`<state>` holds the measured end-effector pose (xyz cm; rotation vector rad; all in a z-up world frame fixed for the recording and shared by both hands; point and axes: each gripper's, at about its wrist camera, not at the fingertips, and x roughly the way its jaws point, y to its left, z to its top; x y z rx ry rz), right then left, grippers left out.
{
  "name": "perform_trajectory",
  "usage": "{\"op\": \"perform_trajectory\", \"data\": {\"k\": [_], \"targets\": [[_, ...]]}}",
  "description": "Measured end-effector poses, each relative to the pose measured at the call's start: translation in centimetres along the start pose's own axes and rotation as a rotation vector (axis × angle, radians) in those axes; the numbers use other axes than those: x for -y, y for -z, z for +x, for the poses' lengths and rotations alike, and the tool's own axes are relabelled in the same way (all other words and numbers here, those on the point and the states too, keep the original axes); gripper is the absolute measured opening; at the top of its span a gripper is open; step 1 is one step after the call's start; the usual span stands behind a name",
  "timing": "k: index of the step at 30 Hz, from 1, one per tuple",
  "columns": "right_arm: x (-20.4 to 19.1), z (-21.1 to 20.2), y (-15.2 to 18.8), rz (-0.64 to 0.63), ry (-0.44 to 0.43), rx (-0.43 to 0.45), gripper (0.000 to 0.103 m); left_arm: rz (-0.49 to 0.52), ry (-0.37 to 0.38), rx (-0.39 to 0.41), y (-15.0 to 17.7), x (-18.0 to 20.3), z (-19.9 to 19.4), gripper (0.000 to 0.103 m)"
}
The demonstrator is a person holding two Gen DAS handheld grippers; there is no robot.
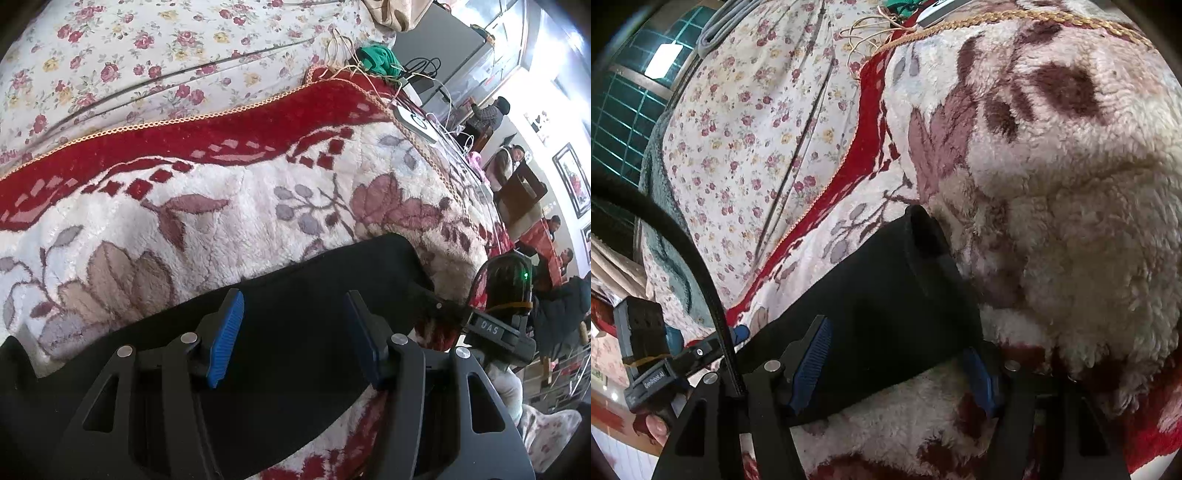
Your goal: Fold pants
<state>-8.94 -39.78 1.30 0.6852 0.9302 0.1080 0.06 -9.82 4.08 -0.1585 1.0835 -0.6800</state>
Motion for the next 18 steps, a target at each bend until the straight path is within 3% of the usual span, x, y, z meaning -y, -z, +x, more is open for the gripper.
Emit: {"op": "perform_trajectory", "data": {"k": [9, 12, 15, 18], "targets": [[0.3, 0.0, -0.3, 0.045, -0.018, 0.006, 0.066, 0.043, -0.009, -0.015, 0.2, 0.5, 0.1, 0.056], [0.8, -0.1, -0.8, 0.082, -0.061, 0.023, 0.066, 0.059, 0.026, -0.01, -0.4, 0.6, 0.1, 0.056], [1.0, -0.4, -0.8, 0.095, -0.087, 0.032, 0.066, 0.069, 0.089, -0.041, -1.2, 0.6, 0.6, 0.066], [1.2, -0.5, -0.9, 0.103, -0.105, 0.033, 0.066, 0.084, 0.119, -0.063, -2.1, 0.8, 1.5, 0.067]]}}
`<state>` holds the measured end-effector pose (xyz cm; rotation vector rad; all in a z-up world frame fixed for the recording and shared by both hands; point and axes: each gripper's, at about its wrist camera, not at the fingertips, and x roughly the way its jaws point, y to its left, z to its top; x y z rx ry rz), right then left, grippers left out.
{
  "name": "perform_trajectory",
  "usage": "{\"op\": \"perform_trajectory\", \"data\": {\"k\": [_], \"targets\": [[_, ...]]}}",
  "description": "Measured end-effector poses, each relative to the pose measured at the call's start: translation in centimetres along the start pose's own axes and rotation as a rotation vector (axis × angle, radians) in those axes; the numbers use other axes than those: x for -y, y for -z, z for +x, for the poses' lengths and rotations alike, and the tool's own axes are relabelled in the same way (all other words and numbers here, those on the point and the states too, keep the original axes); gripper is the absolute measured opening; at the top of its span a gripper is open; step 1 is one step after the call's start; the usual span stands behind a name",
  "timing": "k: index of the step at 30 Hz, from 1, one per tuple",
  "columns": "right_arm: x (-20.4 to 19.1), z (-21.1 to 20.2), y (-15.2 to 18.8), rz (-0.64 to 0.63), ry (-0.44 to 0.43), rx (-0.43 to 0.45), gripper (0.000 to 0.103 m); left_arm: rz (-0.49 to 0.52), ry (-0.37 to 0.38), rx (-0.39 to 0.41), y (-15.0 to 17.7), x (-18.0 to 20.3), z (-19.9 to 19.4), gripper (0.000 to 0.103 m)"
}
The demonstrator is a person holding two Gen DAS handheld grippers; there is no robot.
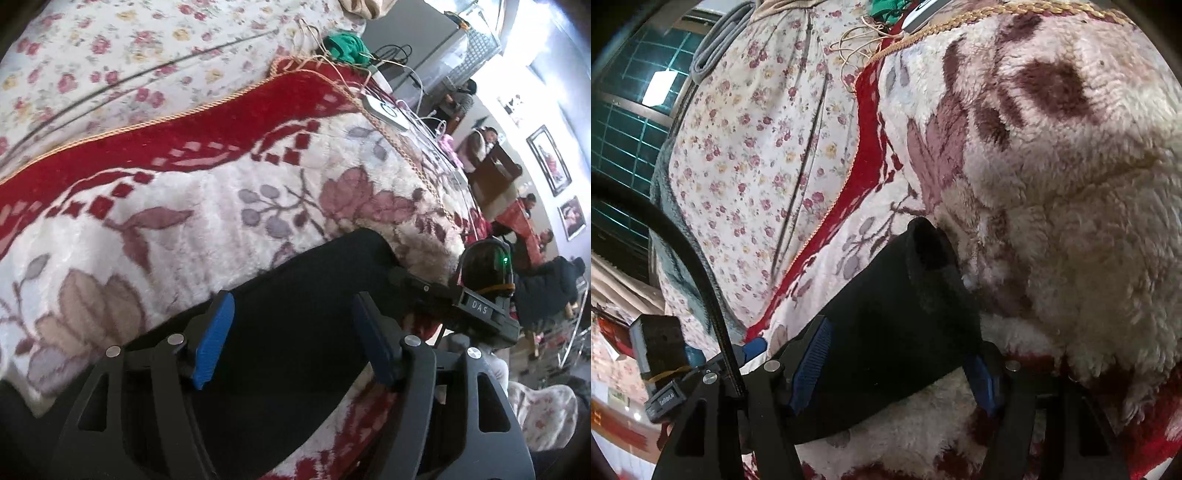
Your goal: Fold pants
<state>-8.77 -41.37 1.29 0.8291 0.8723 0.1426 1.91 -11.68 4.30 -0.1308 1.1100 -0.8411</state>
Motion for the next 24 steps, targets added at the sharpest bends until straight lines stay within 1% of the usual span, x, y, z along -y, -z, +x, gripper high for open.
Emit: {"op": "perform_trajectory", "data": {"k": [6, 8, 11, 14, 16, 17, 18, 19, 20, 21, 22, 24], "targets": [[0.0, 0.1, 0.0, -0.003, -0.006, -0.001, 0.066, 0.098, -0.021, -0.047, -1.9, 0.6, 2.8, 0.067], [0.1, 0.0, 0.0, -0.003, -0.014, 0.0, 0.066, 0.134, -0.005, -0.065, -2.5, 0.8, 3.9, 0.067], [0.2, 0.1, 0.0, -0.001, -0.019, -0.006, 0.066, 0.195, 0.013, -0.12, -3.3, 1.5, 5.9, 0.067], [0.3, 0.2, 0.0, 0.003, -0.023, -0.007, 0.066, 0.291, 0.023, -0.183, -3.5, 2.8, 7.9, 0.067], [0.2, 0.3, 0.0, 0.008, -0.023, 0.0, 0.066, 0.342, 0.023, -0.257, -3.3, 3.4, 9.7, 0.067], [0.2, 0.4, 0.0, 0.007, -0.025, 0.009, 0.066, 0.361, 0.004, -0.287, -3.1, 3.5, 10.6, 0.068], [0.1, 0.5, -0.1, -0.001, -0.025, 0.013, 0.065, 0.393, -0.009, -0.283, -2.8, 3.7, 11.1, 0.069], [-0.1, 0.6, -0.1, -0.011, -0.023, 0.015, 0.064, 0.429, -0.007, -0.256, -2.6, 4.1, 11.2, 0.073], [-0.2, 0.7, -0.1, -0.018, -0.02, 0.016, 0.057, 0.453, -0.008, -0.255, -2.4, 4.4, 11.3, 0.073], [-0.2, 1.0, -0.2, -0.026, -0.018, 0.014, 0.048, 0.466, -0.021, -0.262, -2.3, 4.7, 11.7, 0.073], [-0.2, 1.2, -0.3, -0.028, -0.015, 0.011, 0.043, 0.479, -0.035, -0.267, -2.4, 5.0, 11.9, 0.072], [-0.2, 1.5, -0.5, -0.035, -0.026, 0.014, 0.027, 0.52, -0.05, -0.266, -2.4, 5.7, 12.2, 0.056]]}}
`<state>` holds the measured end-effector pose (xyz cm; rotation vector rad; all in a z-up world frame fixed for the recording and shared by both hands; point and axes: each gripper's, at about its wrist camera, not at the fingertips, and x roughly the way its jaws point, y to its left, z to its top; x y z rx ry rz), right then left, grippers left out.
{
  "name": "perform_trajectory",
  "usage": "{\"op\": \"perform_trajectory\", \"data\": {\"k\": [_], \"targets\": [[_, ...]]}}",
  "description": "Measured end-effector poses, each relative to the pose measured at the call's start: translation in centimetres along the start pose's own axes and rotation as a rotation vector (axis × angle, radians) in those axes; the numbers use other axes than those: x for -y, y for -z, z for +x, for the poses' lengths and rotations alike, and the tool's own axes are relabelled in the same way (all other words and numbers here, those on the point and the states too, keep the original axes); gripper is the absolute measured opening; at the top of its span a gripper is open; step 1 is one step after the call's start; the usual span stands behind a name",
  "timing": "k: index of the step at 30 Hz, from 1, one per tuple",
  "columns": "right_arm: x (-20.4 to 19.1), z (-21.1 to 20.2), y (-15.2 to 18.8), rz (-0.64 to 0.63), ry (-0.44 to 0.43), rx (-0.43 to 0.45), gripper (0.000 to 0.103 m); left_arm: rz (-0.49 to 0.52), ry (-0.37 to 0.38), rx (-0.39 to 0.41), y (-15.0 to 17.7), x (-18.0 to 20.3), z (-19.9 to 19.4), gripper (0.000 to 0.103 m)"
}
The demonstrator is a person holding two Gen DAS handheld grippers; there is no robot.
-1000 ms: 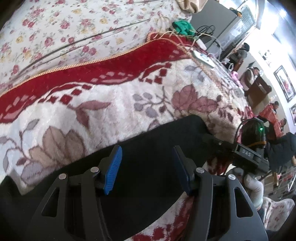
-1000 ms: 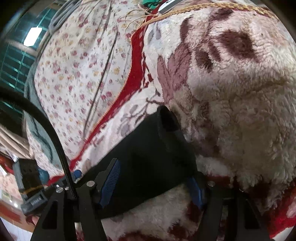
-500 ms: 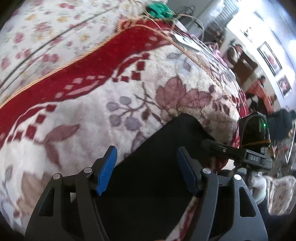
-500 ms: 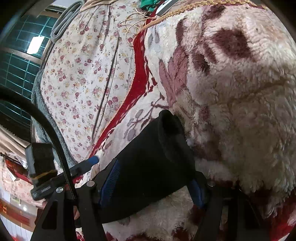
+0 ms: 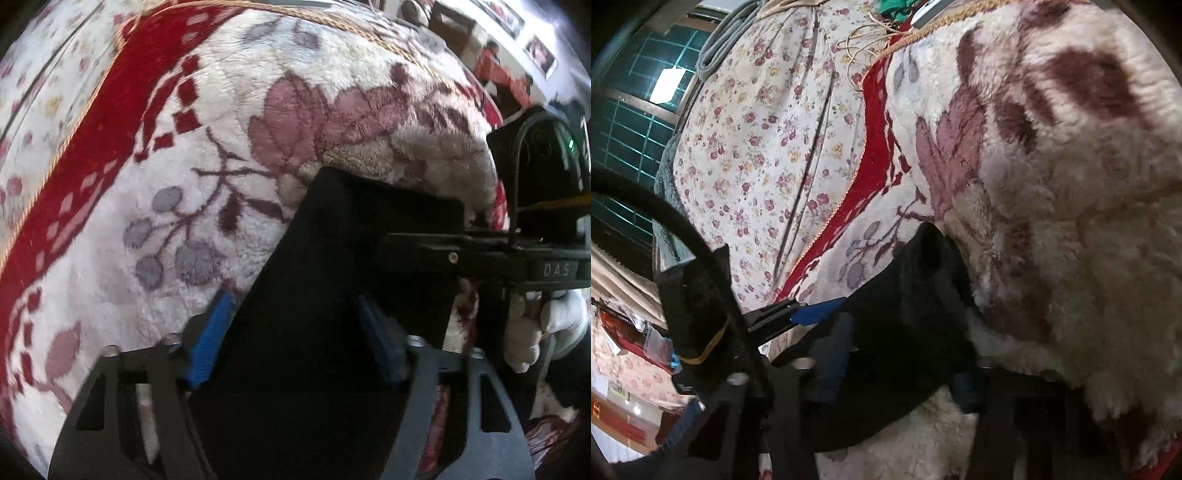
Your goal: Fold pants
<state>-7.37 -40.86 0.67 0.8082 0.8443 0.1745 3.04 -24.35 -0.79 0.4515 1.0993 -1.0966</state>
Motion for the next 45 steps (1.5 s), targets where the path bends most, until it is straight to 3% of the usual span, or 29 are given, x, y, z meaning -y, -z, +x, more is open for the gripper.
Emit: {"op": "perform_trajectory", "data": {"k": [1, 5, 8, 21, 31, 35, 39, 45], "targets": [[0.0, 0.0, -0.1, -0.003, -0.014, 0.006, 0.024, 0.002, 0.004, 0.006, -0.1, 0.1, 0.0, 0.047], [-0.3, -0.4, -0.1, -0.023, -0.046, 0.034, 0.014, -0.041, 0.024, 0.037, 0.0, -0.5, -0.2, 0.029], [-0.7, -0.8, -0.1, -0.036, -0.067, 0.043, 0.012, -0.093, 0.047, 0.064, 0.2, -1.3, -0.8, 0.022], [-2.3, -2.6, -0.2, -0.05, -0.173, 0.075, 0.012, -0.102, -0.026, 0.132, 1.1, -0.2, -4.7, 0.015], [-10.7, -4.7, 0.7, -0.206, -0.307, 0.062, 0.011, -0.131, -0.066, 0.264, 3.0, 0.7, -12.4, 0.013], [-15.0, -4.0, 2.0, -0.286, -0.383, 0.016, 0.011, -0.187, -0.088, 0.332, 6.1, -0.3, -16.7, 0.013], [-19.9, -1.5, 4.5, -0.366, -0.472, -0.074, 0.011, -0.306, -0.134, 0.389, 11.0, -2.8, -20.4, 0.013], [-24.1, 6.0, 9.4, -0.418, -0.502, -0.255, 0.011, -0.574, -0.228, 0.417, 21.3, -8.0, -24.0, 0.013]]}}
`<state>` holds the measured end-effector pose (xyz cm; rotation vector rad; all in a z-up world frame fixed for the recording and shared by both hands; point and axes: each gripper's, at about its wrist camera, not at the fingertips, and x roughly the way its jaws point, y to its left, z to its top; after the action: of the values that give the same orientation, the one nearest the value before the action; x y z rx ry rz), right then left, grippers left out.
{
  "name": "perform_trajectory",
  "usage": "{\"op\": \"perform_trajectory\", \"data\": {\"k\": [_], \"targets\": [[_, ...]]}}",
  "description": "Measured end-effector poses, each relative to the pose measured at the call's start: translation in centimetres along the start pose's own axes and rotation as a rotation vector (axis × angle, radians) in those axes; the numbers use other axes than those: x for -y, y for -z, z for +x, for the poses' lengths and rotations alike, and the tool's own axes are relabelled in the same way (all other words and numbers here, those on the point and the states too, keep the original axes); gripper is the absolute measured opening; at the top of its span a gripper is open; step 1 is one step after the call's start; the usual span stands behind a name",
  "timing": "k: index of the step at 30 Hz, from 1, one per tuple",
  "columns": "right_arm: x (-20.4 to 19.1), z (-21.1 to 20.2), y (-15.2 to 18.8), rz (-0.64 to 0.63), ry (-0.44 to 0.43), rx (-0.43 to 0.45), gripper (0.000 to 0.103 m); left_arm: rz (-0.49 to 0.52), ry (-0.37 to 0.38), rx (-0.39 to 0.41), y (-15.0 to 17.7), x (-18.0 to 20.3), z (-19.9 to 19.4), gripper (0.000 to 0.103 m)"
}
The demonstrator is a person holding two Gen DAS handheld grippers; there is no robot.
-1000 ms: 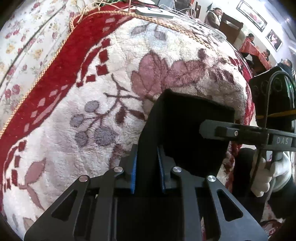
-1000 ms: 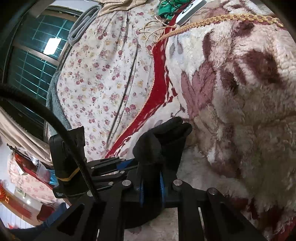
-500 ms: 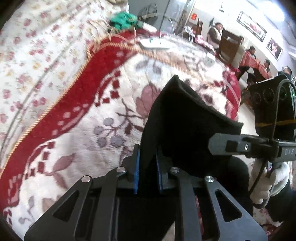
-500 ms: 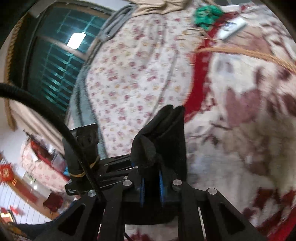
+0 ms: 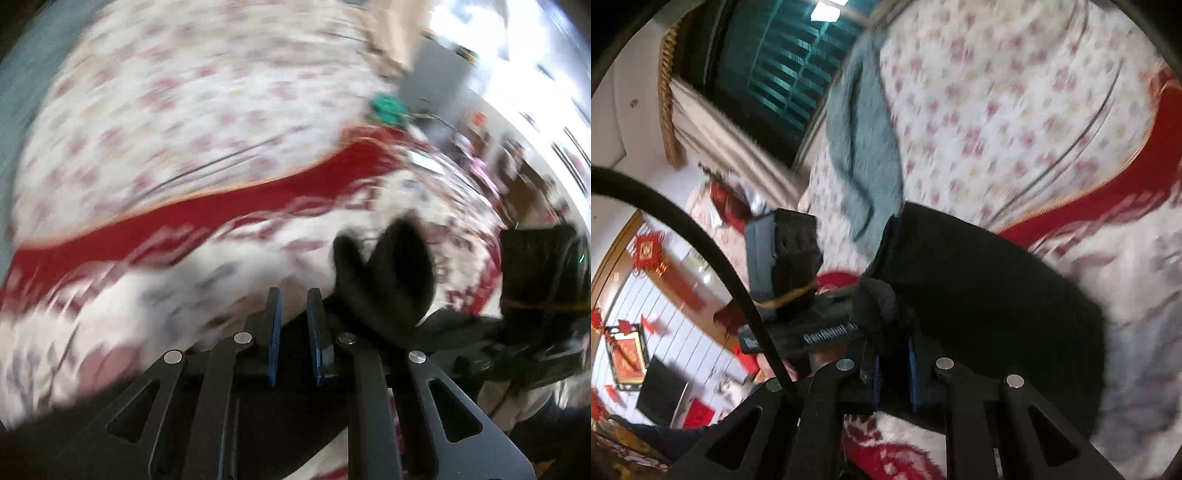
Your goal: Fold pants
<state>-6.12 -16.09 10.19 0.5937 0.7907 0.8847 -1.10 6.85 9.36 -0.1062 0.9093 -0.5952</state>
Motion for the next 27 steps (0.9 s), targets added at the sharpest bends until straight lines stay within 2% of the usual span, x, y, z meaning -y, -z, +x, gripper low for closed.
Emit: {"op": "perform_trajectory", "data": {"k": [2, 5, 7, 8, 9, 10, 11, 12, 14, 17, 20, 22, 24, 27], "targets": [[0.7, 4.5, 1.5, 0.009, 0.018, -0.093, 0.011, -0.087, -0.053, 0.003, 2.0, -3.3, -1.2, 0.013], [2.5, 10.0, 4.1, 0.052, 0.039, -0.23, 0.013, -0.208, -0.085, -0.014, 4.9, -6.3, -2.2, 0.013], [3.5, 11.4, 5.2, 0.082, 0.049, -0.253, 0.014, -0.252, -0.086, -0.011, 6.4, -7.2, -3.2, 0.013], [3.4, 11.1, 5.1, 0.074, 0.036, -0.231, 0.015, -0.262, -0.093, -0.004, 6.9, -7.3, -3.6, 0.014], [3.2, 10.4, 4.6, 0.074, 0.012, -0.232, 0.022, -0.269, -0.098, 0.006, 7.3, -7.2, -4.1, 0.017], [3.1, 9.7, 4.1, 0.088, -0.008, -0.245, 0.029, -0.274, -0.094, 0.012, 7.5, -7.1, -4.4, 0.029], [3.1, 8.7, 3.7, 0.103, -0.023, -0.248, 0.041, -0.284, -0.078, 0.024, 7.7, -6.7, -4.7, 0.04], [3.0, 7.5, 3.6, 0.105, -0.036, -0.24, 0.046, -0.292, -0.065, 0.03, 7.7, -6.5, -4.8, 0.043], [2.4, 3.9, 2.4, 0.062, -0.035, -0.19, 0.046, -0.302, -0.043, 0.047, 7.8, -5.6, -4.9, 0.047], [1.9, -0.3, 1.3, -0.014, 0.043, -0.104, 0.046, -0.303, -0.073, 0.054, 8.0, -3.9, -4.7, 0.048], [3.5, -3.0, 0.8, -0.038, 0.222, -0.033, 0.049, -0.316, -0.067, 0.04, 8.4, -2.8, -3.8, 0.048], [5.5, -2.8, 0.9, -0.012, 0.343, -0.041, 0.049, -0.319, -0.06, 0.034, 8.4, -2.1, -3.0, 0.048], [7.2, -1.9, 1.1, 0.026, 0.393, -0.053, 0.049, -0.327, -0.085, 0.015, 8.5, -1.5, -2.0, 0.048], [9.3, -0.8, 1.7, 0.086, 0.378, -0.064, 0.049, -0.343, -0.208, -0.028, 9.0, -1.2, -0.1, 0.048]]}}
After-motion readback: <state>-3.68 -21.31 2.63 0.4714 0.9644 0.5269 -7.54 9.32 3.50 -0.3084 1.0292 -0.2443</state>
